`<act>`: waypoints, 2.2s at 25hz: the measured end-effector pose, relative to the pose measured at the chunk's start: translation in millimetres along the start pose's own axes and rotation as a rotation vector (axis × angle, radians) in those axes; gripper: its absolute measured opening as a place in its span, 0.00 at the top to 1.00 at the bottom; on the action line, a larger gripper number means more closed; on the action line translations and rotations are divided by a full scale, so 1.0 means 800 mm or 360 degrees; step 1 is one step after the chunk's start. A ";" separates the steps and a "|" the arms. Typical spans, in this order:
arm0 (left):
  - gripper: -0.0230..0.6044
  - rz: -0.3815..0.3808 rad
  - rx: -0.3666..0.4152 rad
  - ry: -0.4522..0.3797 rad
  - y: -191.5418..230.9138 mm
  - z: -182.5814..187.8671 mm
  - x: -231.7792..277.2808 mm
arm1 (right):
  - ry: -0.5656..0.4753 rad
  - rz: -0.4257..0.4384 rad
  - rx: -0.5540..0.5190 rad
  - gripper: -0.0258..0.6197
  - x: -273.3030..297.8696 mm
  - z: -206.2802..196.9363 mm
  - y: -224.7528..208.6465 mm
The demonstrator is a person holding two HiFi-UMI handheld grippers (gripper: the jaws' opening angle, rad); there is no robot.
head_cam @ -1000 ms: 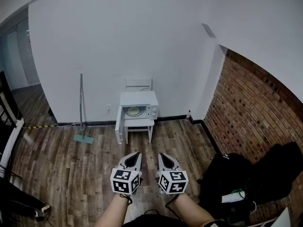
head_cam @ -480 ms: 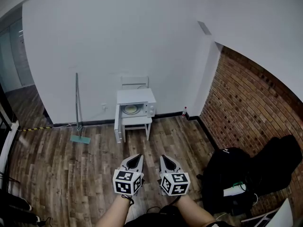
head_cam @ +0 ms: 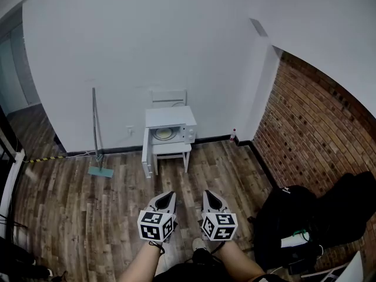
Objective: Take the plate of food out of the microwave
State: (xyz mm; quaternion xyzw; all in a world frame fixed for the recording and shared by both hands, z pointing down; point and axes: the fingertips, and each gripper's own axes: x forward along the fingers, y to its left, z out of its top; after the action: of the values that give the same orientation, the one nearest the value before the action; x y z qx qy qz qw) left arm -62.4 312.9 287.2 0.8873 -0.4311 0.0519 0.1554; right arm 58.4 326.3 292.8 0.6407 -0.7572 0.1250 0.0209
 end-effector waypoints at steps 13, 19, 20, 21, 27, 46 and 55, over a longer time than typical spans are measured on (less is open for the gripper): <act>0.98 0.0135 0.0039 -0.0061 0.026 0.079 0.171 | -0.0048 0.0136 0.0022 0.94 0.162 0.069 -0.108; 0.98 0.0204 -0.0011 -0.0058 0.039 0.090 0.241 | -0.0006 0.0233 0.0014 0.94 0.223 0.078 -0.147; 0.98 0.0220 -0.0018 -0.0058 0.041 0.090 0.250 | 0.0003 0.0248 0.0010 0.94 0.231 0.077 -0.153; 0.98 0.0237 -0.0027 -0.0058 0.044 0.090 0.258 | 0.0013 0.0262 0.0007 0.94 0.240 0.076 -0.159; 0.98 0.0303 -0.0070 -0.0018 0.065 0.082 0.292 | 0.0061 0.0310 0.0043 0.94 0.282 0.071 -0.180; 0.98 0.0168 -0.0141 0.0007 0.266 0.141 0.474 | 0.0097 0.0218 -0.0021 0.94 0.536 0.098 -0.167; 0.98 0.0076 -0.0180 0.0038 0.369 0.168 0.546 | 0.0159 0.0161 -0.0039 0.94 0.658 0.100 -0.141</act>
State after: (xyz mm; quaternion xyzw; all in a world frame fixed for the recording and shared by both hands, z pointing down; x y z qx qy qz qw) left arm -26.6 -228.5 326.9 0.8660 -0.4524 0.0418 0.2090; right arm 85.3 -215.5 335.0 0.5942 -0.7882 0.1485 0.0603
